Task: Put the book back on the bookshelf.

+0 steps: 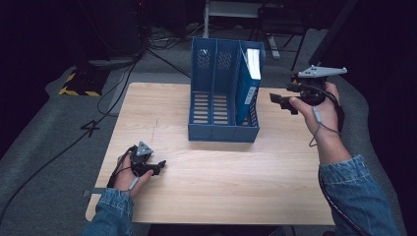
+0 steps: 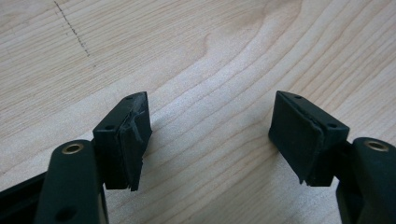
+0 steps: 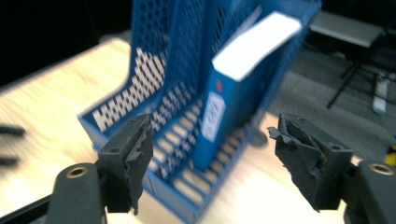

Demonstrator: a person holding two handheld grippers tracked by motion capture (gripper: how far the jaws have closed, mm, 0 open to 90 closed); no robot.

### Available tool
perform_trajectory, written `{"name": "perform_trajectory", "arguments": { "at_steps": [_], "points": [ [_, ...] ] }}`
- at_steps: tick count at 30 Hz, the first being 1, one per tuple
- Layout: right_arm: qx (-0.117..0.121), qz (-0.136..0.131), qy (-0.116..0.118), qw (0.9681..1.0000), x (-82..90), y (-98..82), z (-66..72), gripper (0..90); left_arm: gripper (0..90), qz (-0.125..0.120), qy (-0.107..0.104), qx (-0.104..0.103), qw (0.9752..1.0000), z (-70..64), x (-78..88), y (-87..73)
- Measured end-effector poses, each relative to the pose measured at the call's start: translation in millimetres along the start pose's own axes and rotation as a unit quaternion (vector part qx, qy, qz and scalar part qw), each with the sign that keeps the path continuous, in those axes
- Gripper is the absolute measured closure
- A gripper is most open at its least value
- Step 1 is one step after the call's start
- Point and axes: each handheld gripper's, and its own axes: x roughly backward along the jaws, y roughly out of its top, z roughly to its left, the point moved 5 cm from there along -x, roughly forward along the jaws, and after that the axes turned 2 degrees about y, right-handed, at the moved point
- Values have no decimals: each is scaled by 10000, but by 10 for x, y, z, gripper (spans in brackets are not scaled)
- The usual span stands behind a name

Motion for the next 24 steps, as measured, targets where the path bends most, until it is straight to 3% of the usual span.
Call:
{"name": "perform_trajectory", "arguments": {
  "at_steps": [8, 11, 13, 21, 24],
  "points": [
    [-236, 359, 84, 9990, 114, -505, -174, 225, 251, 30, 11, -20, 10000, 25, -36, 31],
    [-149, 583, 54, 9982, 97, -725, -214, 206, 234, 30, 31, -4, 10000, 26, -51, 41],
    [-118, 755, 92, 9970, 72, -926, -239, 206, 225, 44, 28, -3, 10000, 29, -58, 49],
    [-288, 911, 372, 9947, -178, -1657, -262, 228, 209, 62, 50, -6, 10000, 33, -75, 64],
    [-126, 982, 333, 9945, -234, -1861, -262, 228, 209, 63, 50, -7, 10000, 32, -75, 64]
  ]
}}
